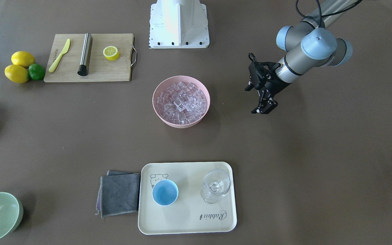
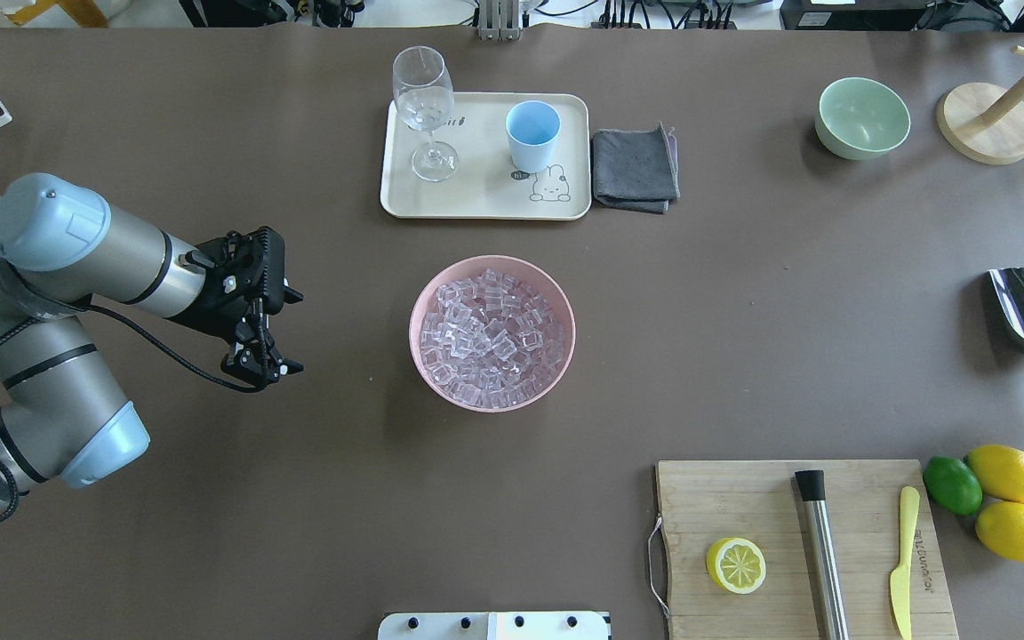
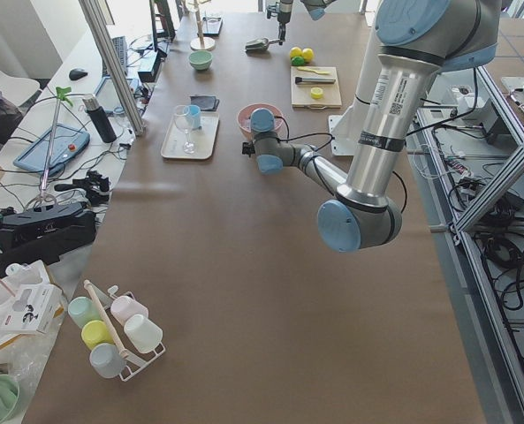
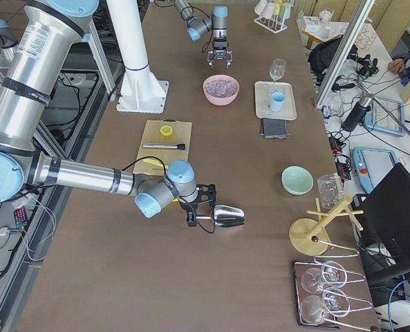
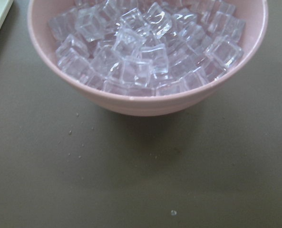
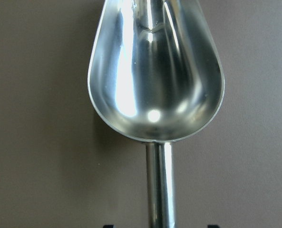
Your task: Put ice in cup with scoop
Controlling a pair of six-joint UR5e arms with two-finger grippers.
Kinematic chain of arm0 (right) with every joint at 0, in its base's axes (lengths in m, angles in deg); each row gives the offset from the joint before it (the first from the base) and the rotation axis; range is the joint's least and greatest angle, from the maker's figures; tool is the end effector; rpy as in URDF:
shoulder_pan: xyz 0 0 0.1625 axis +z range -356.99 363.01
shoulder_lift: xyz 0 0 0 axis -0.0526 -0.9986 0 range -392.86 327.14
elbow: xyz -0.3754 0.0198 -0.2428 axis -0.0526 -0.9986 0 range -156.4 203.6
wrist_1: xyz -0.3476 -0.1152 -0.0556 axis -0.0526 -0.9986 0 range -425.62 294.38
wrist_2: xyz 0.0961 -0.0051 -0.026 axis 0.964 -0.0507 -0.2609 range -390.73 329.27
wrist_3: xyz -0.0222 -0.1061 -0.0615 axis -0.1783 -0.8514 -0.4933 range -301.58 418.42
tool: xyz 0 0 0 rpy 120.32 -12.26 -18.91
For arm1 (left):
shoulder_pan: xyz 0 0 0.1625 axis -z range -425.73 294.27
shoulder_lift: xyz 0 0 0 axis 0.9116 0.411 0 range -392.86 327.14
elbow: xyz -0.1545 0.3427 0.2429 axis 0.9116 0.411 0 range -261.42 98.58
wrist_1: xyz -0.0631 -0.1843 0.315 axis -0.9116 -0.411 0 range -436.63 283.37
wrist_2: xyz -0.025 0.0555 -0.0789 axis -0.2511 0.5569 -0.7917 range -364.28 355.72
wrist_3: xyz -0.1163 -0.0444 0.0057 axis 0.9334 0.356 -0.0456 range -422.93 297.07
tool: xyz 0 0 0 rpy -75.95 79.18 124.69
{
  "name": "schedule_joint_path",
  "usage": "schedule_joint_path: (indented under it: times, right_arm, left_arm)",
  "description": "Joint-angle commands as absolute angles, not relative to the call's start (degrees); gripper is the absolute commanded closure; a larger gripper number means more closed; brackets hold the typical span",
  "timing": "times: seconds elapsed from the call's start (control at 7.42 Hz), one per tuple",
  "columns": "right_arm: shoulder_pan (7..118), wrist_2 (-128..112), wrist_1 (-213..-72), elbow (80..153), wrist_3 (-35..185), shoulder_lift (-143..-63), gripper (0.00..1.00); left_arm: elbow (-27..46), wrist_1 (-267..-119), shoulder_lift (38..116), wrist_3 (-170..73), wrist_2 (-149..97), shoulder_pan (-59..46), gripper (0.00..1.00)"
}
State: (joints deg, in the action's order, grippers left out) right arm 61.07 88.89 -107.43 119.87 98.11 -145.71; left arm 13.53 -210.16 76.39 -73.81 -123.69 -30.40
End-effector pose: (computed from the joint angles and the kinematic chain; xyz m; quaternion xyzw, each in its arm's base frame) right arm -0.0974 -0.2917 0.7135 0.0695 -0.3535 -0.0066 0.9328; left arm 0.4487 -0.4063 0.3923 0.4215 0.3965 0.5537 0.5987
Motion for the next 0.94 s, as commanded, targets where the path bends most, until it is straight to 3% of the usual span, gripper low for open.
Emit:
schedule_joint_path:
  times: [0.0,0.13,0.27,0.4,0.81]
  right_arm:
    - [60.85,88.89,-105.96,118.88,98.41,-145.71,0.41]
    - [60.84,88.89,-105.96,118.88,98.41,-145.71,0.53]
    - [60.76,88.98,-105.96,118.79,98.41,-145.8,0.84]
    - [60.58,88.98,-105.79,118.79,98.32,-145.89,1.0]
    - [60.76,91.07,-106.39,121.58,95.79,-146.5,1.0]
  left_arm:
    - [10.17,-215.49,78.75,-73.74,-119.68,-34.53,0.01]
    - [10.07,-215.41,78.93,-73.91,-120.02,-34.44,0.01]
    - [10.07,-215.24,79.02,-73.91,-120.38,-34.36,0.01]
    - [9.38,-214.63,80.33,-73.91,-121.69,-34.18,0.01]
    - [3.84,-210.23,86.74,-74.17,-128.2,-30.66,0.01]
